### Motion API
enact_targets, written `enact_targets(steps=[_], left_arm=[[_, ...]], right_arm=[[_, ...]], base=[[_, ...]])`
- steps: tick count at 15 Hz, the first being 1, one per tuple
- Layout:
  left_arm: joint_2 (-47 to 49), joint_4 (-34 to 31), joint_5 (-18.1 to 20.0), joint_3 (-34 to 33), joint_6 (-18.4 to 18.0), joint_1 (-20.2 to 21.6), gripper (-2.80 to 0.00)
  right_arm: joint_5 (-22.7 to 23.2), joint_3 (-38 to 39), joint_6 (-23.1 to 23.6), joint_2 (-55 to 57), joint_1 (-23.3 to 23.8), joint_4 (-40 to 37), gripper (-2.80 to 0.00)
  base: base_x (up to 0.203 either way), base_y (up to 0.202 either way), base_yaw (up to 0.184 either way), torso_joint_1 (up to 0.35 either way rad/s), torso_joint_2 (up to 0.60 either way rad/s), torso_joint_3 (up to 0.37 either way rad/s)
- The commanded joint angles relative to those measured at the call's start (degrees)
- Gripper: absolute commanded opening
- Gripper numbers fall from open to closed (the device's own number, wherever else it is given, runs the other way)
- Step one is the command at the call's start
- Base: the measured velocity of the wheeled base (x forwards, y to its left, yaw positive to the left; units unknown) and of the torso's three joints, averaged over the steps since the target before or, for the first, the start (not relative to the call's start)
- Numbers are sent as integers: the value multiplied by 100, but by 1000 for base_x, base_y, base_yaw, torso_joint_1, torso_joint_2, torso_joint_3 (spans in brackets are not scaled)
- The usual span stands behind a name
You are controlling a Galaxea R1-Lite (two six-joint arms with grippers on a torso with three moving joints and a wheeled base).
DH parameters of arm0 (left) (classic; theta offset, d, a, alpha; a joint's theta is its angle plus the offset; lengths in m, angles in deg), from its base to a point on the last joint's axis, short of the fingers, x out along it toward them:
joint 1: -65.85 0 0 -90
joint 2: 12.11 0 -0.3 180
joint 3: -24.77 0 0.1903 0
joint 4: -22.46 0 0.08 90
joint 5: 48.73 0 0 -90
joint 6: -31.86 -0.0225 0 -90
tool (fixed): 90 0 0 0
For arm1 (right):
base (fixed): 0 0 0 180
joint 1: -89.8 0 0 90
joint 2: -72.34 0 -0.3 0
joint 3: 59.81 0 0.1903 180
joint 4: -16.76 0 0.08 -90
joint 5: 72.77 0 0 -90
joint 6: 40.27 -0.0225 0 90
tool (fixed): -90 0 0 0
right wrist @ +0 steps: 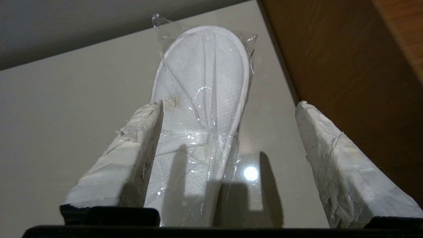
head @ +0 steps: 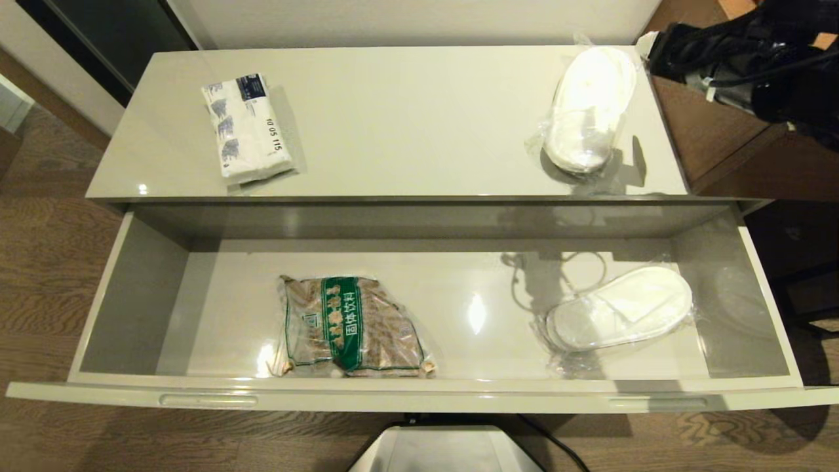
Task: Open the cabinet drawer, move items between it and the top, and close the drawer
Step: Place the disposable slippers on the table, then pick up the disposable slippers on the table
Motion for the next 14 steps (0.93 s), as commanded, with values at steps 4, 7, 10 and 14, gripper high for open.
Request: enact_targets(steps=[4,7,10,14], left_arm=[[7,1,0,-9,-3,-2,-280],[7,1,0,-1,-3,-2,-280],[7,1,0,-9,-3,-2,-280],[7,1,0,-6,-3,-2,-280]], right_arm=[[563,600,-127,-1691,-110,-2275,-280],[615,645,-737,-2157,-118,-3813,-280],[631,703,-1318,-2568,-346,-5241,-280],[627,461,-2263,-2509,-479,-5776,-280]], base=[[0,0,0,0,0,0],[0,0,0,0,0,0],[0,0,0,0,0,0],[0,0,0,0,0,0]])
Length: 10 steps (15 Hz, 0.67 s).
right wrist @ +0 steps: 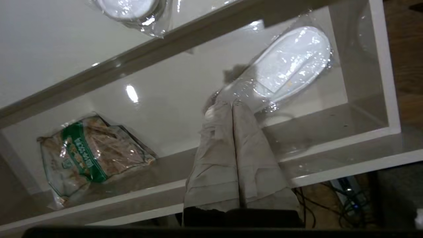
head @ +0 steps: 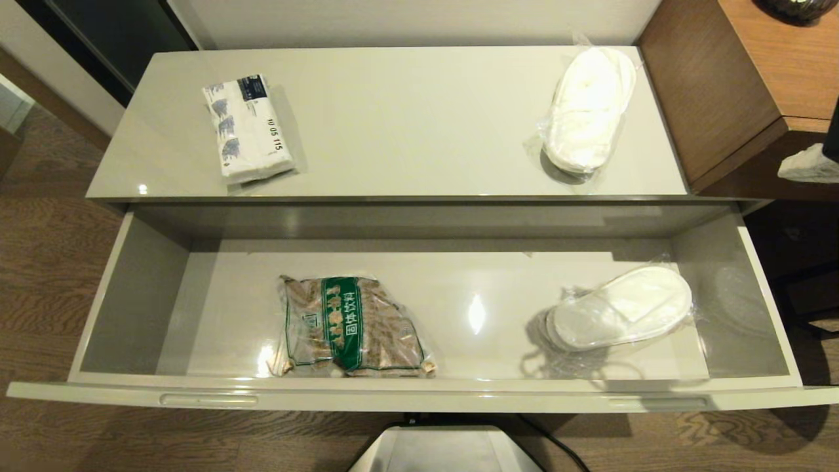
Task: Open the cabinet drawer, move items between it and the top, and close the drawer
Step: Pick up the disposable slippers on the table
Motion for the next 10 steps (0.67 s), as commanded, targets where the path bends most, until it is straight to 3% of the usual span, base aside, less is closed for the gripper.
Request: enact_targets(steps=[1,4,5,7,10], left_arm=[[7,0,3,-9,-3,-2,-280],[7,0,3,-2,-3,-2,-280],[7,0,3,-9,-3,-2,-280],[7,0,3,-6,-3,-2,-280],[7,0,3,-3,-3,-2,-280]], right_arm=[[-1,-151,-64,131,-30,-46,-280],[26,-59,-141,274,-150,-528,-280],[131,237,-393,169,-266,-857,-280],[626,945,-740,-250,-346,-1047,-280],[1143,1606,-620,-1330,-355,-1223,-280]], base=[[0,0,0,0,0,0],[0,0,0,0,0,0],[0,0,0,0,0,0],[0,0,0,0,0,0],[0,0,0,0,0,0]])
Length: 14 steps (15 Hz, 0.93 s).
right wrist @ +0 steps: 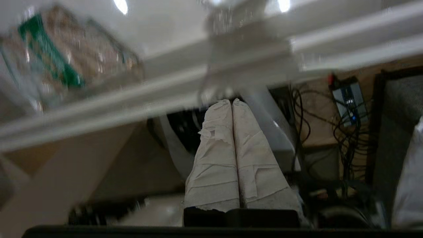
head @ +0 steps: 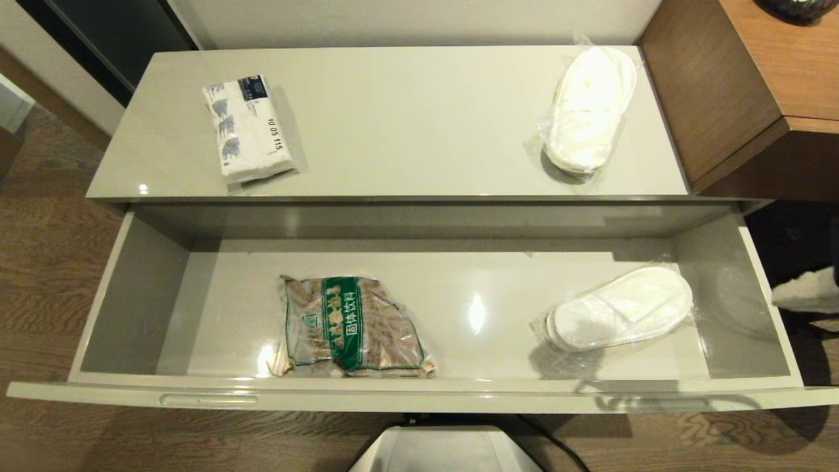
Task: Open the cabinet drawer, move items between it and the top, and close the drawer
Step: Pick up the disposable slippers on the table
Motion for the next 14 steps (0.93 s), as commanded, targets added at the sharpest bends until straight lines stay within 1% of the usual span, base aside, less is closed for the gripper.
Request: enact_targets(steps=[1,3,4,5,7,9,10,11,12,14], left_arm=[[7,-2,3,-8,-2,3,-280],[7,-2,3,-9,-2,3,-280],[7,-2,3,-9,-2,3,-280],[7,-2,3,-9,-2,3,-280],[7,-2,3,-9,-2,3,-280],[7,-2,3,-9,-2,3,-280],[7,-2,3,-9,-2,3,-280],[7,-2,3,-9,-2,3,-280],[7,-2,3,-9,-2,3,-280],[7,-2,3,-9,-2,3,-280]], right_arm=[[195,510,266,-1119,63,-394,-280],[266,600,521,-1931,386,-927,-280],[290,490,638,-2301,550,-1289,-280],[321,176,715,-2524,672,-1766,-280],[482,-787,785,-2711,805,-2599,-280],[742,-1610,824,-2789,956,-3079,-280],[893,-1826,835,-2704,1084,-3190,-280],[1001,-1856,839,-2560,1199,-3189,-280],[1044,-1832,819,-2444,1241,-2834,-280],[1047,-1824,699,-1878,1277,-1854,-280]], base=[[0,0,0,0,0,0],[0,0,0,0,0,0],[0,0,0,0,0,0],[0,0,0,0,0,0],[0,0,0,0,0,0],[0,0,0,0,0,0],[0,0,0,0,0,0],[0,0,0,0,0,0],[0,0,0,0,0,0],[0,0,0,0,0,0]])
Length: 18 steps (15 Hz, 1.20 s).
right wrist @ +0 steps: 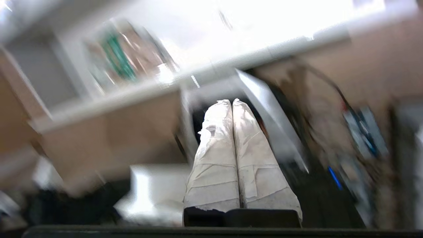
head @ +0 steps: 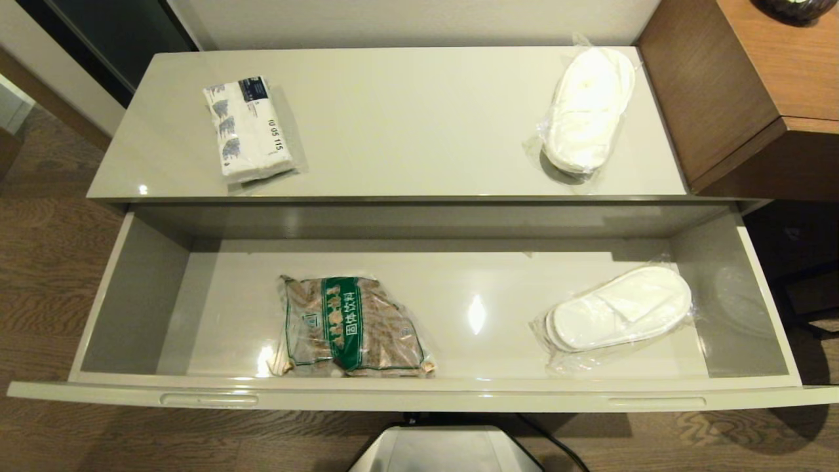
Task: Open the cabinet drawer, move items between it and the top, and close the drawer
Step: Pick up the disposable slippers on the table
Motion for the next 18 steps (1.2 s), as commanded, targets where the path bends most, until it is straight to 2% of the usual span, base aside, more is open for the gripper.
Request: enact_targets(steps=[1,6,10,11,14,15,16,18], left_arm=[[7,1,0,-9,-3,4,-280],[7,1,0,-9,-3,4,-280],[7,1,0,-9,-3,4,-280],[7,1,0,-1,-3,4,-280],[7,1,0,-9,-3,4,-280],[7,1,0,-9,-3,4,-280],[7,1,0,-9,-3,4,-280],[7,1,0,-9,-3,4,-280]], right_arm=[[-6,-76,-146,883,45,978,-280],[-93,-541,-219,3142,-100,2729,-280],[-570,-784,-234,5019,-264,4448,-280],[-712,-865,-235,5410,-276,4894,0],[-1110,-1243,-226,6327,-173,6021,0],[-1434,-1273,-194,6525,-152,6298,0],[-1723,-1259,-60,6673,-147,6602,0],[-1949,-1220,139,6815,-148,7102,0]], base=[[0,0,0,0,0,0],[0,0,0,0,0,0],[0,0,0,0,0,0],[0,0,0,0,0,0],[0,0,0,0,0,0],[0,0,0,0,0,0],[0,0,0,0,0,0],[0,0,0,0,0,0]])
